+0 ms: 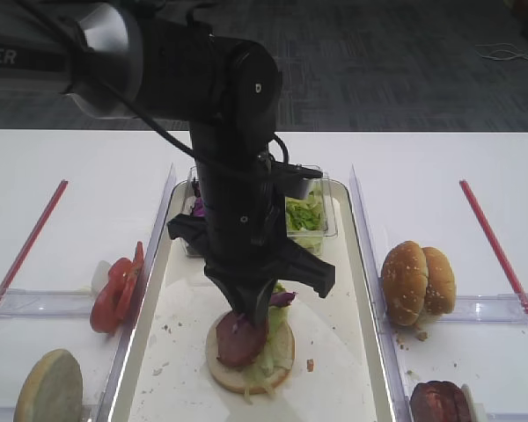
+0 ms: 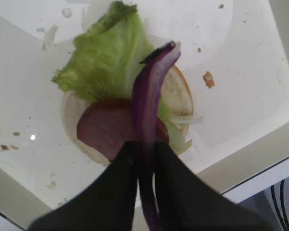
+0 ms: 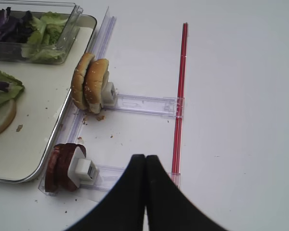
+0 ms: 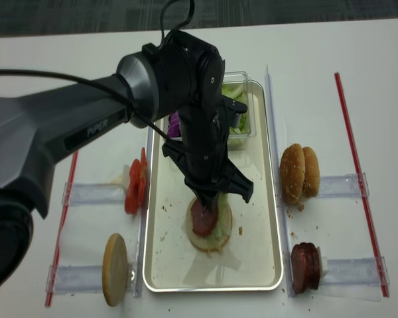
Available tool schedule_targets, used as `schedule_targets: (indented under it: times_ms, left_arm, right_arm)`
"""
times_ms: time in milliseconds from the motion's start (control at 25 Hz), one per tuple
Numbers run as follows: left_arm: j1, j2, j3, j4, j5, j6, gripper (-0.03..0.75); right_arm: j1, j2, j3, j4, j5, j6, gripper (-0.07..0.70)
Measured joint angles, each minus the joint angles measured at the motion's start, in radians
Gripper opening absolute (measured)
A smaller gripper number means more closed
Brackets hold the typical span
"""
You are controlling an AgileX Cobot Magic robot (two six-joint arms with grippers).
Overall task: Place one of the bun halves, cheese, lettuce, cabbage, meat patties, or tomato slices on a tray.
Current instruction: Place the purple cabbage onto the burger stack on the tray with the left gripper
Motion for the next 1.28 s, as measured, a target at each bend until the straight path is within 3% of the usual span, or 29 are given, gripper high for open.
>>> schedule_targets:
  times_ms: [200,680,960,1280]
  left_arm:
    - [0.0,0.0,0.0,0.0,0.003,0.0,0.101]
    - [0.0,0.0,0.0,-0.002,0.006,0.0,0.276]
    - [0.0,0.0,0.0,-0.002,0.006,0.0,0.417]
    - [0.0,0.0,0.0,-0.002,0.006,-0.003,0.442]
  right_arm:
    - [0.0,0.0,0.0,0.0,0.0,0.0,0.231]
    - [0.0,0.0,0.0,0.0,0.0,0.0,0.231]
    - [0.0,0.0,0.0,0.0,0.0,0.0,0.231]
    - [0.0,0.0,0.0,0.0,0.0,0.0,0.231]
